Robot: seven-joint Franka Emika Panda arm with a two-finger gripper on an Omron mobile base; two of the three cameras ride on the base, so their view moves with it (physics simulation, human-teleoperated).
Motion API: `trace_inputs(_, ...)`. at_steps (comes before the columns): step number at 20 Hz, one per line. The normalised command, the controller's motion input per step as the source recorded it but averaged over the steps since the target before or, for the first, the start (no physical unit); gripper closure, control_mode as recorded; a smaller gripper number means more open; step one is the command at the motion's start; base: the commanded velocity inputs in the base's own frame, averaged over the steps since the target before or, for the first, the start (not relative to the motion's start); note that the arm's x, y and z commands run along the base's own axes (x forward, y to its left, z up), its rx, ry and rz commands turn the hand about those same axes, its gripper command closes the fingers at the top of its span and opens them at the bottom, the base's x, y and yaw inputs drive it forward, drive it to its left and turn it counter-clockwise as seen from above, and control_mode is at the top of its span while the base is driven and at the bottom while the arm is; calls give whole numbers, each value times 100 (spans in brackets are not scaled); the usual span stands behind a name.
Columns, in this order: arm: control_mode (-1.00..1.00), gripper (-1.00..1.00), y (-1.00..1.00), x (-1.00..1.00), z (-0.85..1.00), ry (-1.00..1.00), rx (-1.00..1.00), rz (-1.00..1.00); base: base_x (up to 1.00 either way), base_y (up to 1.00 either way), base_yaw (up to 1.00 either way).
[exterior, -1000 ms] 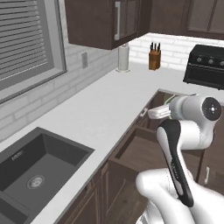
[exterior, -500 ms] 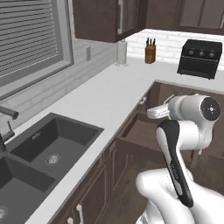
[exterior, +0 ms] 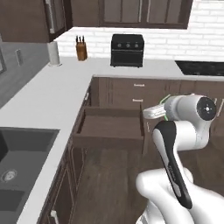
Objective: Take a straw from the drawer in front and place it inside the glass cup on the dining counter.
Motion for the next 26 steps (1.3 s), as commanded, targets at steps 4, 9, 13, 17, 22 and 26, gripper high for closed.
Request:
trace_inputs(4,100,100,0,0,0,0,0,0,-5,-9,-75)
trace_inputs(9,100,100,0,0,0,0,0,0,2,-20,-73)
trace_inputs(13,100,100,0,0,0,0,0,0,30,-29,-68)
trace_inputs(17,100,100,0,0,0,0,0,0,80,-2,-59)
trace_inputs(22,100,100,0,0,0,0,0,0,100,0,-50)
trace_inputs(26,100,100,0,0,0,0,0,0,100,0,-47)
